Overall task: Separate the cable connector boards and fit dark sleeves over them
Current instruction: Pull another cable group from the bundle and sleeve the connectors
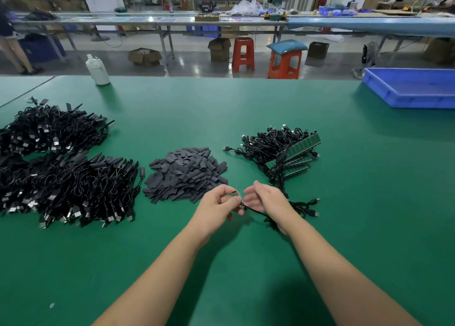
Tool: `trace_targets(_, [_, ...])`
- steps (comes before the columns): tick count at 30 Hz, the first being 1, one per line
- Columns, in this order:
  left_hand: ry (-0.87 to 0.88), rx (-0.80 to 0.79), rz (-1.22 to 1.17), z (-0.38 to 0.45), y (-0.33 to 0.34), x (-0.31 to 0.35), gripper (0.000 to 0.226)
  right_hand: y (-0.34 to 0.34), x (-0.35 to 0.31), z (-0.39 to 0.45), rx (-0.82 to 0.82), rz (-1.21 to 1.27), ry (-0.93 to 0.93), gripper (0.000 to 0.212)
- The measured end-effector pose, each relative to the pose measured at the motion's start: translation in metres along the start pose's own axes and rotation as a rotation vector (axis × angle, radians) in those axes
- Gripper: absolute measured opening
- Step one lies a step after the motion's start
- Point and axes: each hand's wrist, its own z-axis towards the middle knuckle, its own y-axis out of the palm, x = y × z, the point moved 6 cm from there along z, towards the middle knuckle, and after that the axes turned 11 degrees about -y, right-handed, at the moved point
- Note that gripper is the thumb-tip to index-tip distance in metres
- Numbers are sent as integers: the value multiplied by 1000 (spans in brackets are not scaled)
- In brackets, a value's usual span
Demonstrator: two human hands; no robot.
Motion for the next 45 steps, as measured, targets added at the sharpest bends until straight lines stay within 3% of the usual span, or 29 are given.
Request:
trace_targets(2, [3,139,48,4,-15,-3,5,22,2,-11,-141,280,144,47])
trace_targets(4, [-18,206,86,8,-27,-9,7,31,2,-16,-193,235,161,45])
trace_targets(10, [-251,142,0,14,-38,-41,7,51,11,-21,-102,176,216,22])
trace_targets(16, [-325,79,0,16,-45,-59,10,50,21,-17,-82,-153,122,22])
trace_targets(20, [-286,31,238,18,-53,-59,14,49,26,-14,-65,-174,76,19])
trace_targets(22, [-192,174,536,23,-68,-51,12,50,30,-13,-31,-39,87,18])
trace_targets(24, [-83,464,815,22,-91,-36,10,50,34,-15,-37,35,106,17])
trace_targets(27, [-17,720,805,24,-124,-26,15,52,37,-19,-83,79,115,13])
trace_targets(32, [-154,758,744,40,-153,-36,31,59,40,-19,-154,31,102,11])
trace_targets(45, [-246,805,784,41,-169,-40,26,55,43,-18,-195,47,90,13])
